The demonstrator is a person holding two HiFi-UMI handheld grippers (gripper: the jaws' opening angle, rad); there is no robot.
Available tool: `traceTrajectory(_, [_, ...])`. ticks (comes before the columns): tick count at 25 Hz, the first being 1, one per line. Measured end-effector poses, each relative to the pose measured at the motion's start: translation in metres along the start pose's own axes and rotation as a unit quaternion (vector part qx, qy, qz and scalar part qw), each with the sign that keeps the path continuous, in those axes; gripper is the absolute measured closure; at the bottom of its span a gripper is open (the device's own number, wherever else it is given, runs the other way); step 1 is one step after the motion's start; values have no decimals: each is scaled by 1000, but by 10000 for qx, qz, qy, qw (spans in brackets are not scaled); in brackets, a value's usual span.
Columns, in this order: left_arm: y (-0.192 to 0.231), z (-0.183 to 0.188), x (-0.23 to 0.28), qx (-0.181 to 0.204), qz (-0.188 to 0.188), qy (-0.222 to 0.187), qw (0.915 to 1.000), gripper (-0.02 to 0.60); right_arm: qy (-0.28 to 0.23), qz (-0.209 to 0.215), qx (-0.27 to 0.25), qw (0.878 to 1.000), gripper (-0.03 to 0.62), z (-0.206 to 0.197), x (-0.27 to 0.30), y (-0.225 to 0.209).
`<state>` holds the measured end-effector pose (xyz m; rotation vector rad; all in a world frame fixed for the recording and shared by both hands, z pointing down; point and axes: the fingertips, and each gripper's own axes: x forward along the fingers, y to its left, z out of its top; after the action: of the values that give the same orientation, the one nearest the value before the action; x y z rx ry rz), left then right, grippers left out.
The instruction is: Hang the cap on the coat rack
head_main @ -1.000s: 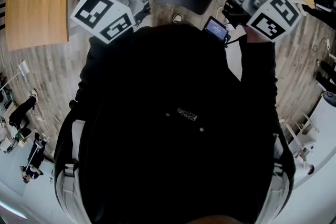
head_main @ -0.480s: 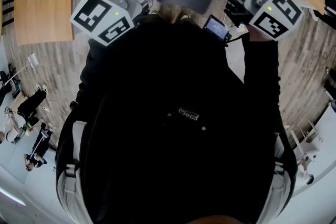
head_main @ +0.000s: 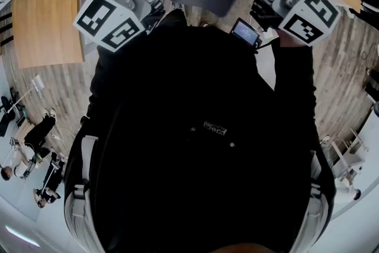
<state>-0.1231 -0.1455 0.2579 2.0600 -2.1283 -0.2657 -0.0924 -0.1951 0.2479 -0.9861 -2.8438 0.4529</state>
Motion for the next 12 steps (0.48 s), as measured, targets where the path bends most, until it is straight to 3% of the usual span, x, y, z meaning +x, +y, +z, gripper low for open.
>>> traceTrajectory(7, [41, 18, 44, 39, -503, -196, 9985, 580, 114, -184, -298, 9993, 562, 25, 8, -52])
traceTrajectory(12, [84, 38, 40, 135, -716, -347, 9967, 580, -7, -200, -447, 9988, 562, 37, 34, -71])
